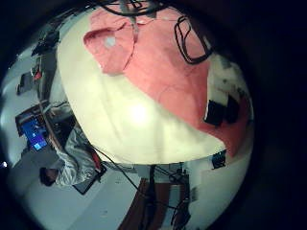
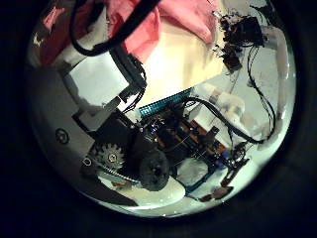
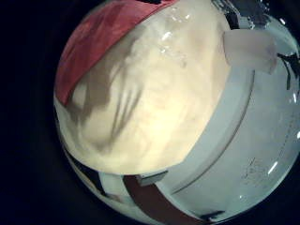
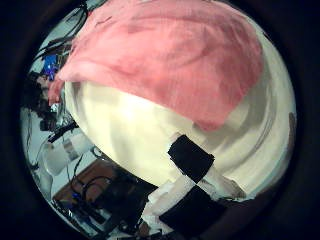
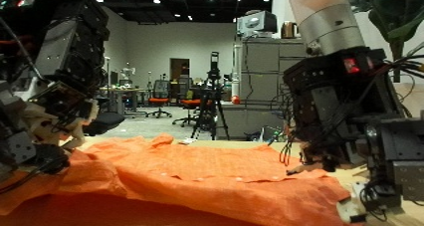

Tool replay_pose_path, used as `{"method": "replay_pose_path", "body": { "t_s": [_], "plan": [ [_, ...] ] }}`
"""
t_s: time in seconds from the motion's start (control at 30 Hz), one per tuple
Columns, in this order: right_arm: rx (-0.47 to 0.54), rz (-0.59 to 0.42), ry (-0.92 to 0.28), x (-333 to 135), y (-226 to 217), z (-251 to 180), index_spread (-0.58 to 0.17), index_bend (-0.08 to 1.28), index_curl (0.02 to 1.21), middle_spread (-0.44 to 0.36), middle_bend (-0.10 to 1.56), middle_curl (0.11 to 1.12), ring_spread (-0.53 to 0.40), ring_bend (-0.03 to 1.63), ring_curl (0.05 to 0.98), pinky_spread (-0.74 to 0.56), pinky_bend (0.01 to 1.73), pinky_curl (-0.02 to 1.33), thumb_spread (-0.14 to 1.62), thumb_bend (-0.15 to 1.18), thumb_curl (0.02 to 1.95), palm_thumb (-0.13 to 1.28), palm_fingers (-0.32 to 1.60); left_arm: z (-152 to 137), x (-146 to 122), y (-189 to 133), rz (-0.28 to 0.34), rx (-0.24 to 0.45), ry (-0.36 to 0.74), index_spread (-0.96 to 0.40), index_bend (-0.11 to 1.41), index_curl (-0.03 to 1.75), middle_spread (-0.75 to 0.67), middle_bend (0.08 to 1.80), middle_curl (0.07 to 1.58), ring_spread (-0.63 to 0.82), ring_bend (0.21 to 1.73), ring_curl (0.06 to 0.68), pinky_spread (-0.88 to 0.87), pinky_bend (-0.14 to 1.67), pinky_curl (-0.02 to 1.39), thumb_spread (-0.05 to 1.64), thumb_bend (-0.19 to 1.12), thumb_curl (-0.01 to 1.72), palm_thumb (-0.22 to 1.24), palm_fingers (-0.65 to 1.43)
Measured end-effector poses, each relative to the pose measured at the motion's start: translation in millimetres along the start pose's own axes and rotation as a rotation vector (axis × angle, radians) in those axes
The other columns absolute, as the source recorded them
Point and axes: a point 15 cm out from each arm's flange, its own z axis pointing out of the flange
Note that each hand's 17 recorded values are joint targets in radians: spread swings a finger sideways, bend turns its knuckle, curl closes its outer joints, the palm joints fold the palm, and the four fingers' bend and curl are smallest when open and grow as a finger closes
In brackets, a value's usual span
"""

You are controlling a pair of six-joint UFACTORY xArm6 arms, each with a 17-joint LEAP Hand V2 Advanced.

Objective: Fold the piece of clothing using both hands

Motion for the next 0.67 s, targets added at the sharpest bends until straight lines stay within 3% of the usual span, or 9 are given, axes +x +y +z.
{"method": "replay_pose_path", "body": {
  "t_s": [0.03,0.1,0.2,0.27,0.33,0.4,0.43,0.57,0.67],
  "plan": [
    [0.014,0.010,0.000,4,2,-7,-0.318,0.83,0.81,-0.161,1.11,0.70,-0.239,1.32,0.582,-0.40,1.26,0.61,1.06,-0.09,0.51,0.77,0.92,0,1,1,0.000,-0.002,0.003,-0.77,0.19,1.28,-0.63,0.82,1.09,-0.46,1.30,0.530,-0.60,1.23,0.62,0.92,-0.04,0.57,0.74,1.07],
    [0.045,0.021,0.002,8,3,-20,-0.333,0.71,0.79,-0.177,1.05,0.67,-0.248,1.30,0.570,-0.45,1.25,0.59,1.08,-0.06,0.47,0.71,0.84,-1,3,2,0.001,0.002,0.008,-0.75,0.15,1.27,-0.63,0.82,1.09,-0.47,1.29,0.527,-0.61,1.20,0.61,0.94,-0.07,0.54,0.64,0.97],
    [0.094,0.039,0.005,14,7,-40,-0.368,0.54,0.73,-0.192,0.98,0.65,-0.267,1.25,0.542,-0.52,1.22,0.56,1.10,-0.03,0.43,0.67,0.67,-6,8,2,-0.003,0.024,0.019,-0.71,0.13,1.24,-0.62,0.82,1.08,-0.48,1.22,0.525,-0.61,1.16,0.62,0.96,-0.06,0.48,0.54,0.71],
    [0.093,0.052,0.006,18,17,-49,-0.394,0.52,0.71,-0.201,0.96,0.64,-0.273,1.17,0.517,-0.51,1.16,0.53,1.11,-0.03,0.42,0.66,0.54,-12,10,2,-0.014,0.051,0.024,-0.68,0.14,1.22,-0.61,0.81,1.06,-0.48,1.17,0.506,-0.62,1.13,0.61,0.97,-0.05,0.45,0.49,0.58],
    [0.059,0.062,0.008,22,30,-53,-0.406,0.59,0.71,-0.188,0.94,0.63,-0.234,1.01,0.478,-0.39,1.00,0.51,1.11,-0.03,0.40,0.65,0.25,-18,13,1,-0.039,0.082,0.030,-0.64,0.14,1.19,-0.60,0.79,1.05,-0.47,1.15,0.494,-0.62,1.11,0.61,0.97,-0.05,0.43,0.47,0.51],
    [0.035,0.073,0.008,27,41,-60,-0.412,0.62,0.70,-0.170,0.94,0.62,-0.186,0.92,0.448,-0.31,0.93,0.48,1.11,-0.03,0.40,0.65,0.19,-23,14,0,-0.061,0.103,0.031,-0.59,0.10,1.16,-0.57,0.75,1.03,-0.46,1.15,0.492,-0.62,1.11,0.61,0.96,-0.05,0.41,0.45,0.41],
    [0.044,0.076,0.011,31,41,-69,-0.401,0.64,0.69,-0.110,0.92,0.60,-0.073,0.81,0.406,-0.20,0.82,0.44,1.11,-0.03,0.39,0.63,0.07,-27,14,0,-0.072,0.114,0.030,-0.51,0.04,1.10,-0.53,0.70,1.01,-0.44,1.17,0.504,-0.60,1.13,0.62,0.95,-0.05,0.40,0.42,0.28],
    [0.057,0.061,0.013,36,42,-88,-0.387,0.57,0.62,-0.042,0.94,0.58,0.010,0.82,0.350,-0.07,0.66,0.34,1.11,-0.03,0.37,0.62,0.16,-33,14,9,-0.094,0.107,0.036,-0.28,0.05,0.94,-0.37,0.51,0.93,-0.33,1.18,0.502,-0.53,1.14,0.63,0.91,-0.06,0.37,0.34,0.00],
    [0.037,0.059,0.010,34,48,-85,-0.376,0.55,0.60,-0.014,0.92,0.57,0.034,0.80,0.344,0.01,0.61,0.31,1.10,-0.02,0.36,0.61,0.18,-35,15,17,-0.104,0.118,0.048,-0.13,0.08,0.80,-0.23,0.40,0.83,-0.24,1.15,0.472,-0.48,1.12,0.62,0.88,-0.05,0.35,0.30,-0.03]
  ]
}}
